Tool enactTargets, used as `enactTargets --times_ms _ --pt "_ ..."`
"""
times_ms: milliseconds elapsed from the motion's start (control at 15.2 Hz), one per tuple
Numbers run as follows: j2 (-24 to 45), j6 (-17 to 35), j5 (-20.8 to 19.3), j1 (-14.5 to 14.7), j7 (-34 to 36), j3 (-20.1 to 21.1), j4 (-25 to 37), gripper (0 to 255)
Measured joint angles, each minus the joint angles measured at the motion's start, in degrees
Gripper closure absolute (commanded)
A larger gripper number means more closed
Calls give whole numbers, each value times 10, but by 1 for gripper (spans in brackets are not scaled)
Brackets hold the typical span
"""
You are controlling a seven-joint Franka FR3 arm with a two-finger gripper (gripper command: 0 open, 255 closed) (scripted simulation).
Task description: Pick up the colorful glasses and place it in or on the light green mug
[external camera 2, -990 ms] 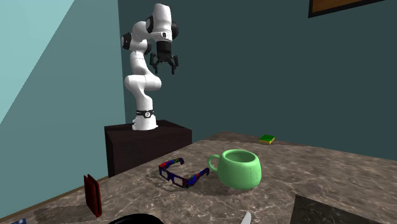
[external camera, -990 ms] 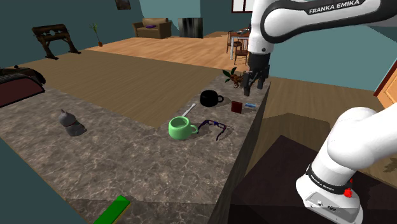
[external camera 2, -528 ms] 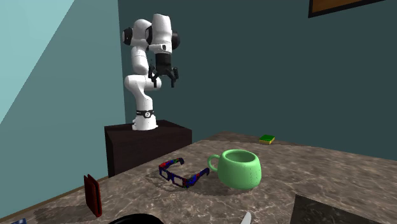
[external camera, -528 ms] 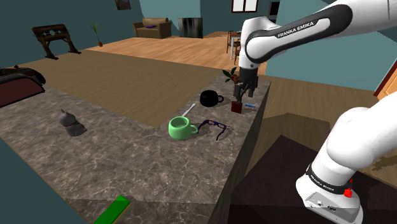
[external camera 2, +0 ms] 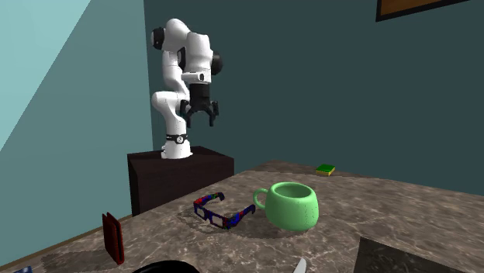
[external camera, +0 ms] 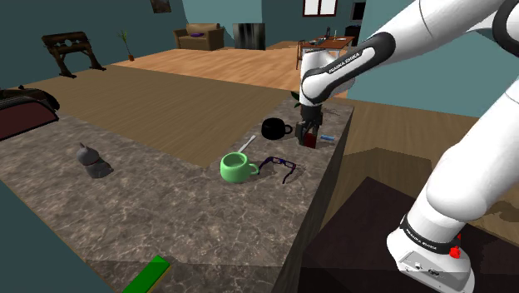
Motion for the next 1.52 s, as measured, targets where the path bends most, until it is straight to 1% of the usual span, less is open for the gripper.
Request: enactTargets --times_ms 264,660,1188,1386,1518 --pt "89 55 4 -7 -33 -11 32 0" --pt "225 112 16 -16 -73 -13 108 0" --pt "406 148 27 -37 -118 -7 250 0" --pt "473 144 28 -43 -127 -3 319 0" --pt "495 152 28 -45 -131 -2 333 0"
